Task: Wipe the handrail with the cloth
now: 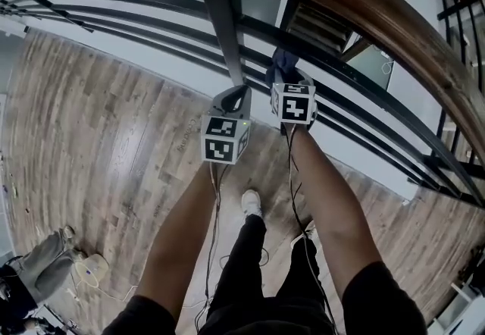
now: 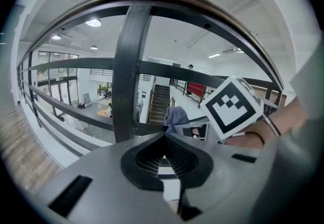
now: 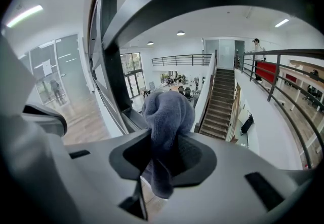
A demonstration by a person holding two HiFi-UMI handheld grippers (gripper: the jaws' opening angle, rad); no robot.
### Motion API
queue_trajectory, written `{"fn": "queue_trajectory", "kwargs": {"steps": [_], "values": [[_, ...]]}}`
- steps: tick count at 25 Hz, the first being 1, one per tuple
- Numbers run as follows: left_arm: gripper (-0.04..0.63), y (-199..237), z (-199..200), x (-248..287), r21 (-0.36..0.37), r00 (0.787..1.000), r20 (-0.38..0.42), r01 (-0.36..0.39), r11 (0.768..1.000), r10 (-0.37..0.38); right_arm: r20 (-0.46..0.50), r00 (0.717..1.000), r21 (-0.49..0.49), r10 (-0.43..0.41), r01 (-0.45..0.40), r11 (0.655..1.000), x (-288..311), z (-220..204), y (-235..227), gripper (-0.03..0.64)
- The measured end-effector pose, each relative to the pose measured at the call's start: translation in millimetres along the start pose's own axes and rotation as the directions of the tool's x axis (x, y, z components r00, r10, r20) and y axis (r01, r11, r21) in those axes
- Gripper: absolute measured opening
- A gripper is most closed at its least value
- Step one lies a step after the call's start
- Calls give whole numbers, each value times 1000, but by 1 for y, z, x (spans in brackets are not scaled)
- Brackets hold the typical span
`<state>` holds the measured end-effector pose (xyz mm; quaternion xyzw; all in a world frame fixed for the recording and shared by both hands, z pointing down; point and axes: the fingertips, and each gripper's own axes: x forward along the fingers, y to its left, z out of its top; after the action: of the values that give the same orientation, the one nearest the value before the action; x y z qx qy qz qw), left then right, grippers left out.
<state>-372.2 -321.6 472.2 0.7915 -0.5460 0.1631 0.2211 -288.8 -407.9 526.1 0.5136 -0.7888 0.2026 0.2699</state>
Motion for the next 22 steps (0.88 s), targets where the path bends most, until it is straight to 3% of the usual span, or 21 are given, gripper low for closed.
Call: {"fn": "queue_trajectory", "kwargs": {"steps": [11, 22], "values": [[-2, -98, -28, 17, -32, 997, -65, 38, 999, -40, -19, 998, 86, -59, 60, 994, -55, -40, -95, 104], [-2, -209, -14, 41, 2, 990, -63, 128, 992, -127, -47, 993, 148, -109, 115, 982, -124, -88, -199, 104]]}}
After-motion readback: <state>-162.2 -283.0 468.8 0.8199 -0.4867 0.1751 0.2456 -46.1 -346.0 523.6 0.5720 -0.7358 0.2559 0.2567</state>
